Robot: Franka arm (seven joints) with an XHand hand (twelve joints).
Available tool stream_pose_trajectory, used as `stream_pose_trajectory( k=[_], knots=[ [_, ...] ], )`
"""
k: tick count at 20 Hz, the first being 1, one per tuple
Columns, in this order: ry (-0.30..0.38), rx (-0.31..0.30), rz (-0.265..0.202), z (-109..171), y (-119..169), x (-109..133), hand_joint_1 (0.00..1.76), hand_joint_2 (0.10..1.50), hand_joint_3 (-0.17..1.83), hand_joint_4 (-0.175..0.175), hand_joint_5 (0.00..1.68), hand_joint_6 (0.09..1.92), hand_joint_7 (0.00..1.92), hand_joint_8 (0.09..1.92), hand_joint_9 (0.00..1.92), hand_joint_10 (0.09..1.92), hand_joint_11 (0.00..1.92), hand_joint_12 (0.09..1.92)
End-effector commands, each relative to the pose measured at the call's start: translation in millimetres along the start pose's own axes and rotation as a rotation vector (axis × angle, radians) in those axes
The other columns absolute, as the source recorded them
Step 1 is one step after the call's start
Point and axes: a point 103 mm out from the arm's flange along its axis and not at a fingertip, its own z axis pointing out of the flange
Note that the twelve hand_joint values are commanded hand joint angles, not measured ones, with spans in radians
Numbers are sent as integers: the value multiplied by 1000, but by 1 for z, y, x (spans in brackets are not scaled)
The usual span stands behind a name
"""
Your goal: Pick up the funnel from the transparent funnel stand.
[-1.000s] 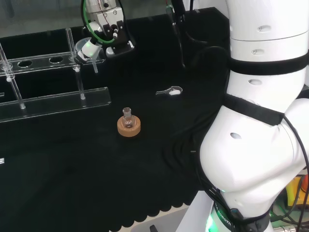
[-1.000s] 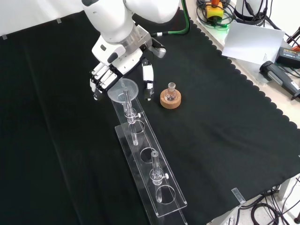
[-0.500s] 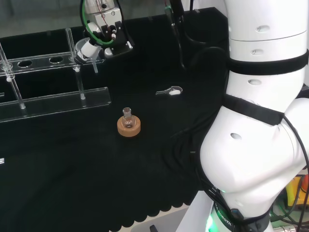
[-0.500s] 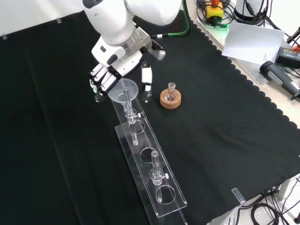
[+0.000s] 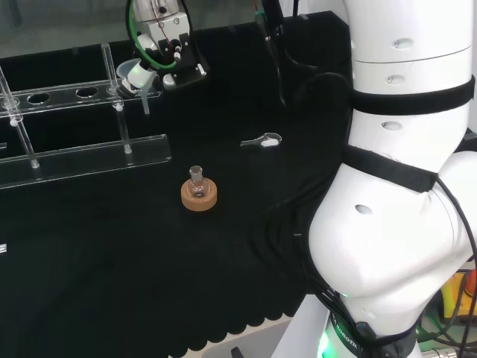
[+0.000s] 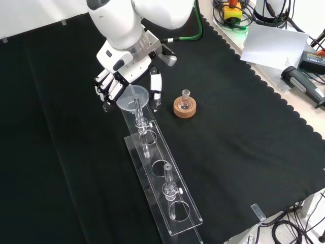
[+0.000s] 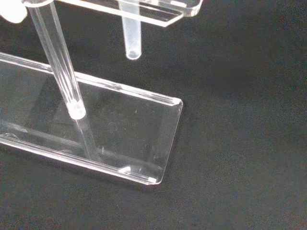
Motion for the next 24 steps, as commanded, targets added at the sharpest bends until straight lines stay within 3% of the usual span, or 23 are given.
stream_pose_trajectory(
  k=[1,10,16,24],
  knots=[
    [35,-28,8,1,1,0,531,779,80,-22,479,87,652,496,288,732,0,1027],
    [60,-104,15,-1,1,0,648,804,175,8,663,87,858,466,485,611,0,1137],
    [69,-174,12,-3,-2,4,726,763,346,32,765,98,954,452,616,506,0,1250],
    [39,-228,-11,-9,-9,7,783,701,498,69,864,221,1031,457,714,443,0,1342]
  ],
)
